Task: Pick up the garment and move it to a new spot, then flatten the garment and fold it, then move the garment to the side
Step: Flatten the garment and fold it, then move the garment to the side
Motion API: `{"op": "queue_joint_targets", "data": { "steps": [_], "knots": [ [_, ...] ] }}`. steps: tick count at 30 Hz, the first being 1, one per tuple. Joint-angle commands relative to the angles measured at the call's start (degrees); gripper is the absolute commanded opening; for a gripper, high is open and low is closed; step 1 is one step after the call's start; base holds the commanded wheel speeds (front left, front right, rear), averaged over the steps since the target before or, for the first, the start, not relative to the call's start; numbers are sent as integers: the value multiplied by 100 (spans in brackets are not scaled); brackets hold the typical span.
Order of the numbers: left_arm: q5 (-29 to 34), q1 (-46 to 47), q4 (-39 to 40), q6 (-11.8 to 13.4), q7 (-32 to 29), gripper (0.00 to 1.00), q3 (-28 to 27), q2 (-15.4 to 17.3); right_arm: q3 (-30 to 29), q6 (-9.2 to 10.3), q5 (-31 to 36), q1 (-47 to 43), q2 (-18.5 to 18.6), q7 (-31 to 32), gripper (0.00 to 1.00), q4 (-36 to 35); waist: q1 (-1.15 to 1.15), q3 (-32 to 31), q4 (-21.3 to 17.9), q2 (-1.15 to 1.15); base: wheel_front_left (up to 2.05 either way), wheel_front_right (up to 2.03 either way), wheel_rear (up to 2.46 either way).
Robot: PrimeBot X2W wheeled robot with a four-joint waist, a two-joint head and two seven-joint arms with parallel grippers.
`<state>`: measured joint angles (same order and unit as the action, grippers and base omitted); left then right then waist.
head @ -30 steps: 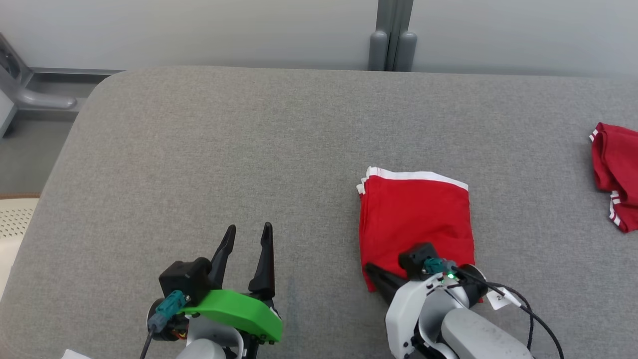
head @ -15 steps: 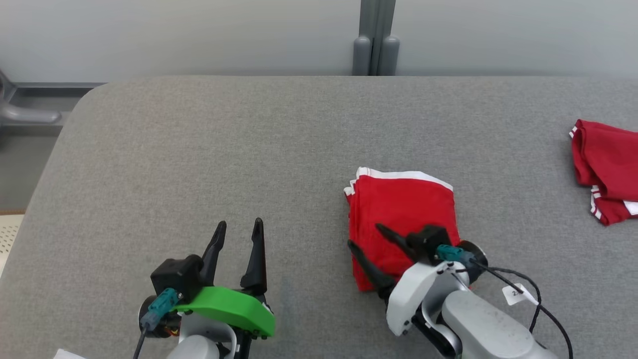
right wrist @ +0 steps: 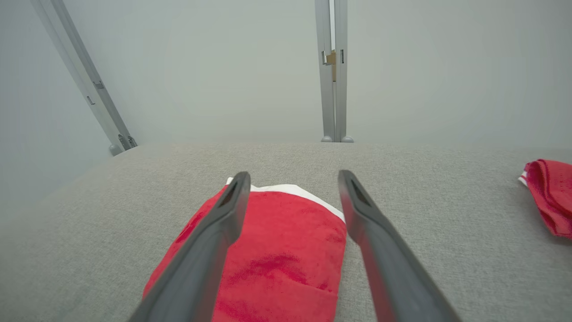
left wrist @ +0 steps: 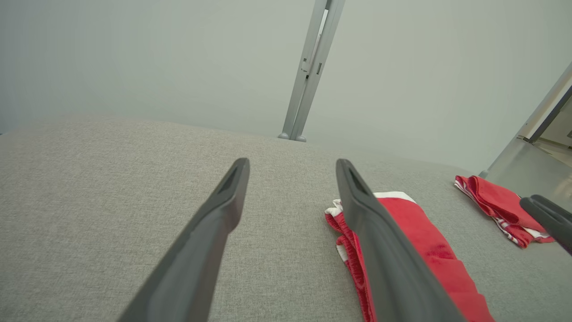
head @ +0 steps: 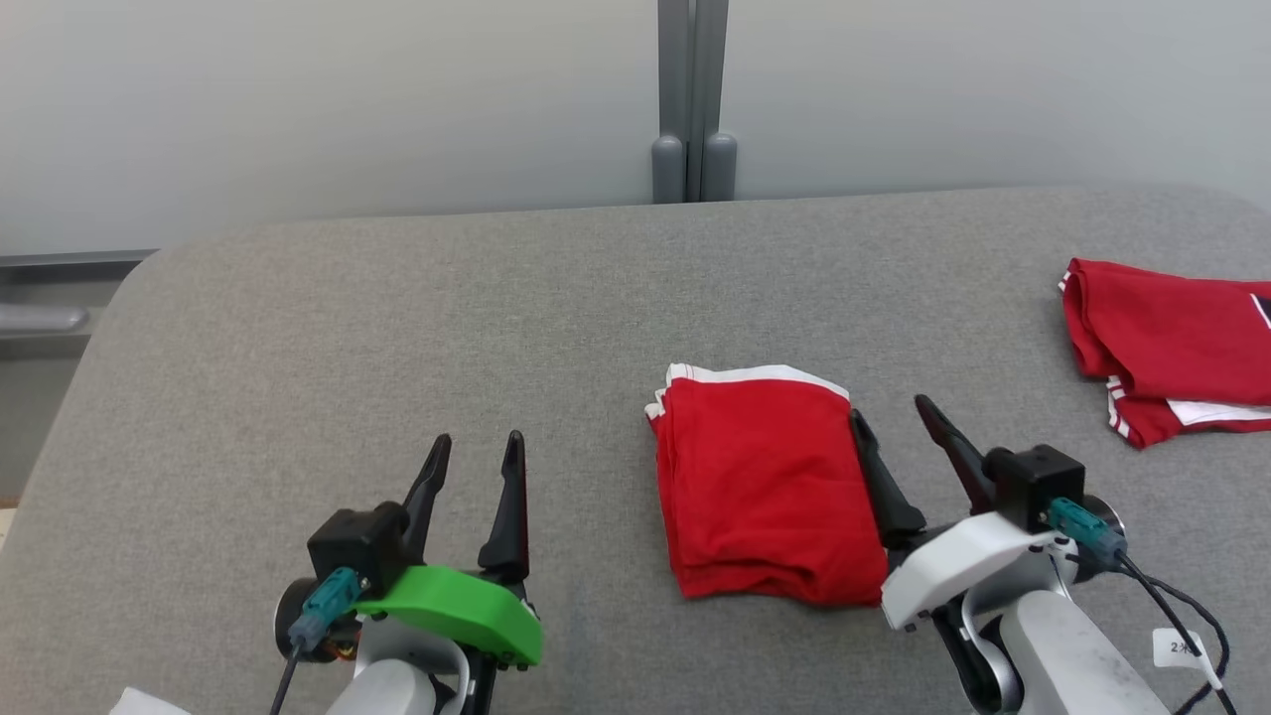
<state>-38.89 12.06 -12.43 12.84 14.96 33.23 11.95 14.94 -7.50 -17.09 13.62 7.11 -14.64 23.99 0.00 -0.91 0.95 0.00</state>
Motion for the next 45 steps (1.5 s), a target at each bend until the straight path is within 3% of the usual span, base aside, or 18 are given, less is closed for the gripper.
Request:
{"op": "queue_joint_targets", "data": {
  "steps": [1,8,16,45],
  "knots": [
    [96,-129,-34,-42,24,100,-79,-6,-159,3,96,-173,-55,31,100,-111,0,-55,-33,0,0,0,0],
    [613,-566,-51,-176,23,100,-496,-251,-1008,2,638,-901,-343,191,100,-910,0,-160,-18,0,0,0,0],
    [1156,-842,-199,-251,24,100,-721,-365,-1307,2,609,-1398,-417,318,100,-1507,0,-220,-4,0,0,0,0],
    [1533,-1032,-473,-602,25,100,-1236,-668,-1265,2,543,-1621,-418,499,100,-1392,0,-276,34,0,0,0,0]
  ]
}}
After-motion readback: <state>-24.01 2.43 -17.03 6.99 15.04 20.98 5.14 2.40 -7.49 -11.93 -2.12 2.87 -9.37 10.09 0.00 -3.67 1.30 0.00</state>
